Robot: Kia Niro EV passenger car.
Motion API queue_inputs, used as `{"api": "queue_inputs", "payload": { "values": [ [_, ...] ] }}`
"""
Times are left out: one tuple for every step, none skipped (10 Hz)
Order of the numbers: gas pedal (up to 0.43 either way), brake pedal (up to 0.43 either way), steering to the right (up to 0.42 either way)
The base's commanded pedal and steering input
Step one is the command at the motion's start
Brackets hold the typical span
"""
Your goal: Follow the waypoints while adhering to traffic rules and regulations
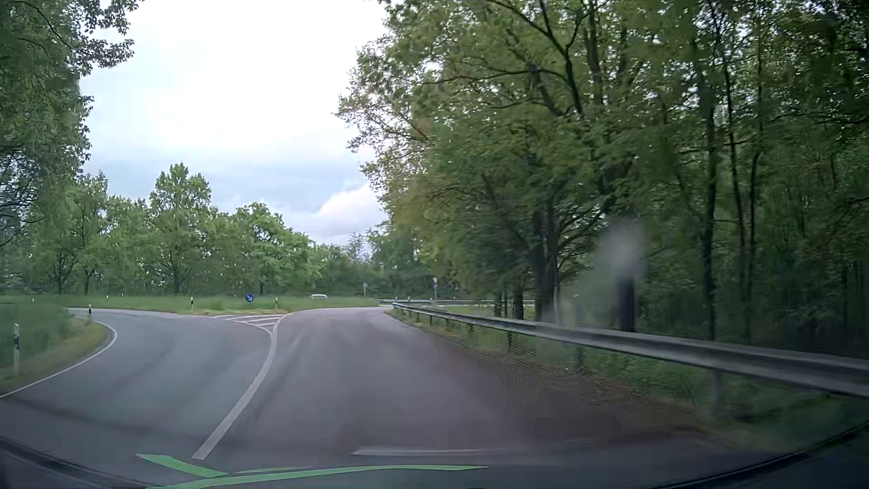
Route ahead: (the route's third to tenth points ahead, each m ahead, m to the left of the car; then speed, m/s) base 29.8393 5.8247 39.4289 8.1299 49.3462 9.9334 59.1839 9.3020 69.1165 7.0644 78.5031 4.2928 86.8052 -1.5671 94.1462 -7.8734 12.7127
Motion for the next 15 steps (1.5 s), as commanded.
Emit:
{"api": "queue_inputs", "payload": {
  "values": [
    [0.197,0.000,-0.104],
    [0.209,0.000,-0.091],
    [0.209,0.000,-0.080],
    [0.220,0.000,-0.067],
    [0.220,0.000,-0.059],
    [0.220,0.000,-0.050],
    [0.220,0.000,-0.036],
    [0.220,0.000,-0.021],
    [0.220,0.000,-0.011],
    [0.220,0.000,-0.005],
    [0.220,0.000,-0.005],
    [0.220,0.000,-0.005],
    [0.209,0.000,-0.005],
    [0.189,0.000,-0.004],
    [0.157,0.000,0.001]
  ]
}}
